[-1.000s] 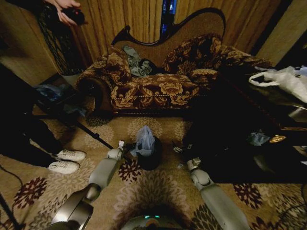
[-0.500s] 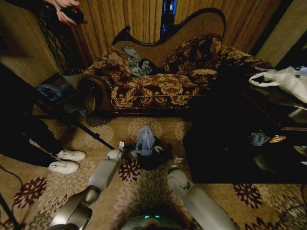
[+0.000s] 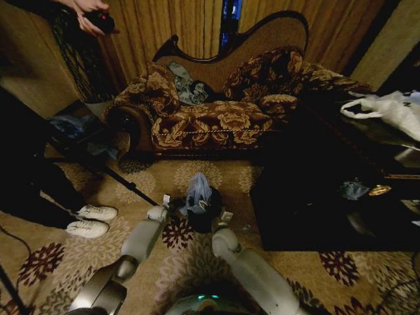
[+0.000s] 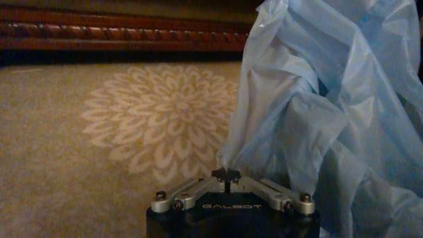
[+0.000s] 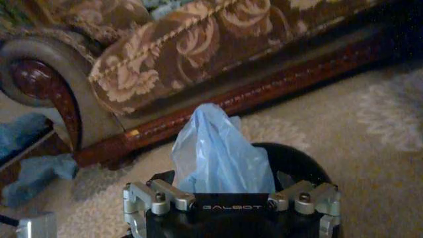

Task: Place a garbage bag over the trash bin.

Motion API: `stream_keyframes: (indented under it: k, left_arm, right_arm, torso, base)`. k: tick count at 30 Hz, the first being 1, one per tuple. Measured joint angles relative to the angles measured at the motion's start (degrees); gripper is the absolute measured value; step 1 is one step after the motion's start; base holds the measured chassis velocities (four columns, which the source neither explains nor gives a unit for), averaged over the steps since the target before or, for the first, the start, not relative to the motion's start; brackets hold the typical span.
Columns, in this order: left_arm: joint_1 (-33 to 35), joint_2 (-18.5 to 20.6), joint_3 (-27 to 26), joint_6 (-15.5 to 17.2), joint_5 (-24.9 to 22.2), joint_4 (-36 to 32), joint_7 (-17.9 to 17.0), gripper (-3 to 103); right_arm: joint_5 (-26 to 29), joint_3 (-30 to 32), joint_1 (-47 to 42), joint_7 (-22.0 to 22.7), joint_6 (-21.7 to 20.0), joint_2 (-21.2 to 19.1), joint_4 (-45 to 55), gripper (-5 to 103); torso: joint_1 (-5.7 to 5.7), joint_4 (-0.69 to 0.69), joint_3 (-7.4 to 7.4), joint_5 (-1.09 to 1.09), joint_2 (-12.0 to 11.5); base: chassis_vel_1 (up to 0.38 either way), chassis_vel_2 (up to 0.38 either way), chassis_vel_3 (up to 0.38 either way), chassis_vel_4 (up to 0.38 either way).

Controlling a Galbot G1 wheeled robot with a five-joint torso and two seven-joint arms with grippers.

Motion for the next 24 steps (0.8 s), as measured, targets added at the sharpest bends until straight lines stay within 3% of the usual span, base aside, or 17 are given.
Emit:
stream_keyframes:
  k: [5,9,24]
  left_arm:
    - [-0.1,-0.9,0.2,0.0,0.4,-0.6,-0.1,0]
    - [-0.2,-1.6,0.4,0.1,0.7,-1.0,0.0,0]
    - [0.7,-2.8,-0.1,-0.2,1.9,-1.5,-0.1,0]
  right_arm:
    - [5.3,-0.2,2.5,5.9,-2.4,1.0,-1.0,100]
    - [8.7,0.2,4.0,8.1,-3.4,1.0,-1.6,100]
    - [9.8,-0.1,5.4,9.3,-3.4,3.0,-5.4,98]
  torso:
    - [0.0,0.01,0.0,0.0,0.0]
    - [0.0,-0.01,0.0,0.01,0.0]
    - [0.0,0.0,0.0,0.02,0.0]
  base:
    - [0.0,0.0,0.0,0.0]
    - [0.0,0.0,0.0,0.0]
    - [0.0,0.0,0.0,0.0]
